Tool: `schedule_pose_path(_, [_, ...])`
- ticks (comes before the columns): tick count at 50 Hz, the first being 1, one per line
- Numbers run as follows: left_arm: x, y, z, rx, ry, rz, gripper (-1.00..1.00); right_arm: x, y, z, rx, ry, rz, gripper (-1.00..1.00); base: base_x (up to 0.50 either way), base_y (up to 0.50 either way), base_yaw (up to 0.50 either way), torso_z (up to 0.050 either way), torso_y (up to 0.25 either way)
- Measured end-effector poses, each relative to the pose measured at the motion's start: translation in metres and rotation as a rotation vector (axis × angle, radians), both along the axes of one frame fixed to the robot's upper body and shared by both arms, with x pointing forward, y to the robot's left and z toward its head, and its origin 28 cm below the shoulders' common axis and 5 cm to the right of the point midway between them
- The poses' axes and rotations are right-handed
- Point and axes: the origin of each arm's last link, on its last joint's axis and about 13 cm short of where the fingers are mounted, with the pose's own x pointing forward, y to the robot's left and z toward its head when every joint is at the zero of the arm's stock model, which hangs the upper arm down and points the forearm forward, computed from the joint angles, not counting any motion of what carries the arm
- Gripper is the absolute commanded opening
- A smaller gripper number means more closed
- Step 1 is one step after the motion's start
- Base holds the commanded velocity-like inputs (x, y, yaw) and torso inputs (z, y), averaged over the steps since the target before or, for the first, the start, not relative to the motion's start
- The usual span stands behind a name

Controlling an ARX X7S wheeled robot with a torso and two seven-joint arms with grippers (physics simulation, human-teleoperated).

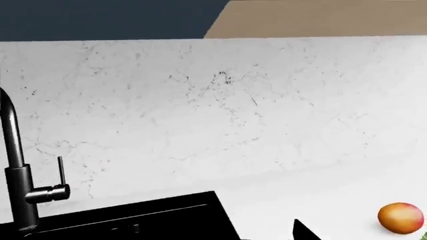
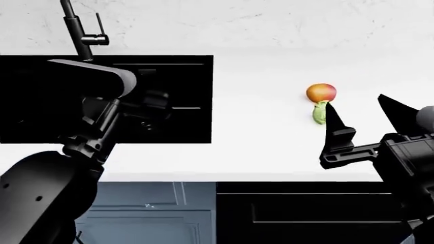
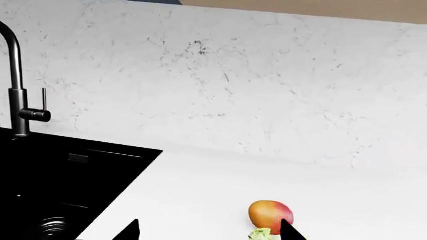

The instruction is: Pick the brussel sprout, mango from the counter and place them in the cabinet. Then close the cabinet.

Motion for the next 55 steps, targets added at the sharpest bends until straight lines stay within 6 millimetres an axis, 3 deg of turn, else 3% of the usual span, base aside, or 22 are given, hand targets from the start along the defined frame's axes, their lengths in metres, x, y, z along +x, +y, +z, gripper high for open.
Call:
schedule_pose_path(13, [-0.004,0.0,0.013,0.043,0.012,-0.039,1.0,0.002,-0.003,0.026,-0.016,-0.026,0.002,1.0,0.35,-0.35,0.0,0.05,0.0])
schedule_pose_path(28, [-0.005,0.0,0.02,0.056,0.007,-0.063,1.0,0.006,-0.006,0.04,-0.047,-0.023,-0.022,1.0,0.29,-0.26,0.0,0.047,0.0])
schedule_pose_path(43, [-0.007,0.0,0.007,0.024,0.002,-0.024,1.0,0.002,0.001,0.02,-0.057,-0.035,-0.017,1.0,0.0,0.0,0.0,0.0,0.0])
schedule_pose_path(55, [0.007,0.003,0.052,0.059,-0.039,-0.059,1.0,0.01,-0.008,0.049,-0.032,-0.052,0.058,1.0,0.05,-0.03,0.0,0.0,0.0])
